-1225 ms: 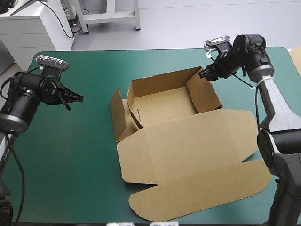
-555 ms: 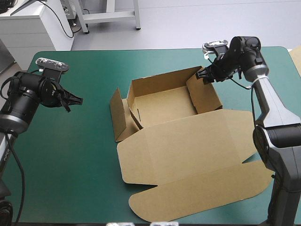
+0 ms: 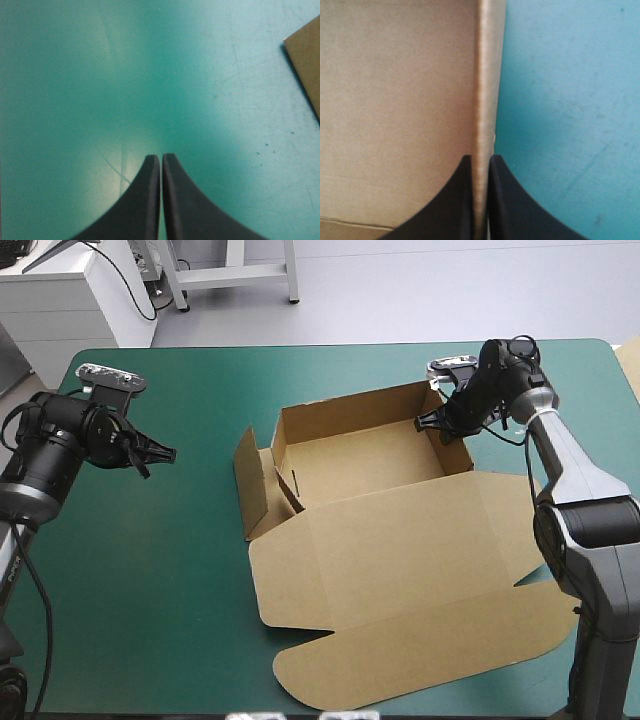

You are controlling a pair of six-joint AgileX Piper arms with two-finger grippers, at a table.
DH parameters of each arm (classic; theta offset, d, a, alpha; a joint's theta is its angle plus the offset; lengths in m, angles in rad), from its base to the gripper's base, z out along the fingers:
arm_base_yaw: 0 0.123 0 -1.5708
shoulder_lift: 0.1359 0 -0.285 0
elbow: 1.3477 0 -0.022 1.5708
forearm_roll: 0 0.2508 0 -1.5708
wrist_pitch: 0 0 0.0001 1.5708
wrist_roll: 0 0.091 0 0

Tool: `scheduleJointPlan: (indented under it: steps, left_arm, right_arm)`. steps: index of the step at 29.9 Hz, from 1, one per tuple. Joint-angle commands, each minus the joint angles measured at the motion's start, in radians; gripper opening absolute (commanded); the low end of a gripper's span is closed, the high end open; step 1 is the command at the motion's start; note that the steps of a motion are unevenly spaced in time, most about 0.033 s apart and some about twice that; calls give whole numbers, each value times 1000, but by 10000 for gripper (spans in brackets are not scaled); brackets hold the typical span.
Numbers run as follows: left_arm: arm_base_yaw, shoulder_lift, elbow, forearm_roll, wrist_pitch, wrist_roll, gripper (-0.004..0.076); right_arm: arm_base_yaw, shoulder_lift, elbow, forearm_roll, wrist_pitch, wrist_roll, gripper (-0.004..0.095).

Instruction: Fold the box

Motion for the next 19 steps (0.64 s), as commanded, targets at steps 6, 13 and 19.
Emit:
scheduleJointPlan:
  steps: [6, 13, 19]
  left_arm:
    - [9, -38, -31, 6, -81, -15, 1]
    - [112, -33, -31, -150, -204, -60, 1]
    - [258, 19, -31, -610, -225, 81, 1]
  right_arm:
    - [-17, -112, -24, 72, 8, 44, -20]
    - [-44, -242, -23, 76, 8, 37, -20]
    - [-123, -350, -23, 232, 8, 32, -19]
